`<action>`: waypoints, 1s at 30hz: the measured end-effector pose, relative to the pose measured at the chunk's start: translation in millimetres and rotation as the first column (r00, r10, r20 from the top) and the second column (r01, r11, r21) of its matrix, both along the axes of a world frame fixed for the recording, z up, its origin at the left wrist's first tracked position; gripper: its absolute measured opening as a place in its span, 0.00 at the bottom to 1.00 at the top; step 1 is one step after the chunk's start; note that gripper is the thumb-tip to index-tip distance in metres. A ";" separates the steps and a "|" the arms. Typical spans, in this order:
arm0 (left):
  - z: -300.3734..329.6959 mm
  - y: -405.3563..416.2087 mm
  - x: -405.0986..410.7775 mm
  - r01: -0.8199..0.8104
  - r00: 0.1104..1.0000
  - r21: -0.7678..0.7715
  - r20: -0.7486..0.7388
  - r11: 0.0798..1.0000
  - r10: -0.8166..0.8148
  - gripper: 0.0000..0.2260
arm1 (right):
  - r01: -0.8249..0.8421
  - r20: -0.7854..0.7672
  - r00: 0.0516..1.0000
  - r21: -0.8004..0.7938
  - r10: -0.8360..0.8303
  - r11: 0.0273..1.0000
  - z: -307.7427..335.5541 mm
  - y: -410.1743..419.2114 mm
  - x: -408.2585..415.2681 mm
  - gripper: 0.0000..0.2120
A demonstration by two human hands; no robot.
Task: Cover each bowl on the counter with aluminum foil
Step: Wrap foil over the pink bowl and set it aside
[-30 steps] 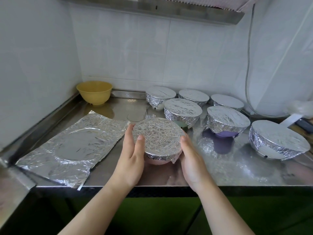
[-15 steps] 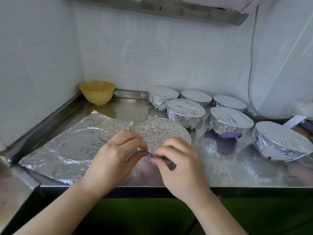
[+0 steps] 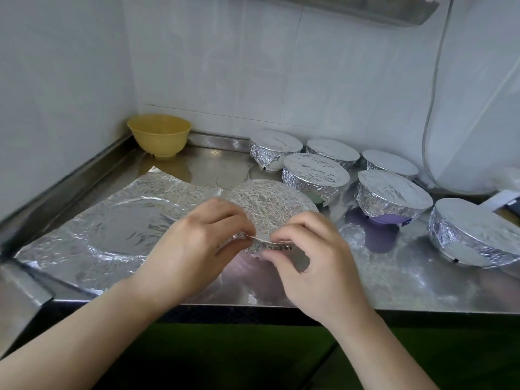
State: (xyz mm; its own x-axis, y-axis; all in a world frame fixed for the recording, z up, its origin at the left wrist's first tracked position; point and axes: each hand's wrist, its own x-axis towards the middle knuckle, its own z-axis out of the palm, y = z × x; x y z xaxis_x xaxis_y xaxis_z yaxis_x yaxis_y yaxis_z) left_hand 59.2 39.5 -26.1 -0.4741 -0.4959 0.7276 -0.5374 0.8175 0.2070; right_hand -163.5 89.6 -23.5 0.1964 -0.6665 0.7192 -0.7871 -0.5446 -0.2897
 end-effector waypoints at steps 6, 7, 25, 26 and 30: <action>-1.4 -0.9 -1.9 0.027 1.000 -0.043 0.015 0.999 -0.026 0.02 | 0.007 -0.037 0.999 -0.085 -0.011 0.996 -5.1 -6.4 3.4 0.07; -1.8 -1.8 -0.6 0.030 0.999 -0.042 0.018 0.999 -0.029 0.02 | 0.011 -0.032 0.999 -0.077 -0.014 0.997 -5.2 -6.3 -0.2 0.07; -0.8 -8.6 1.8 0.018 1.000 -0.044 0.005 0.999 -0.018 0.03 | 0.032 -0.136 0.989 -0.141 -0.051 0.990 -2.2 -12.3 10.6 0.05; -0.6 -8.9 1.2 0.018 1.000 -0.046 0.009 0.999 -0.018 0.03 | 0.043 -0.148 0.987 -0.148 -0.065 0.988 -3.5 -13.0 11.8 0.05; 0.6 -10.6 -0.1 0.013 1.000 -0.052 0.019 0.999 -0.012 0.05 | 0.079 -0.149 0.984 -0.132 -0.099 0.988 -4.1 -12.7 7.0 0.06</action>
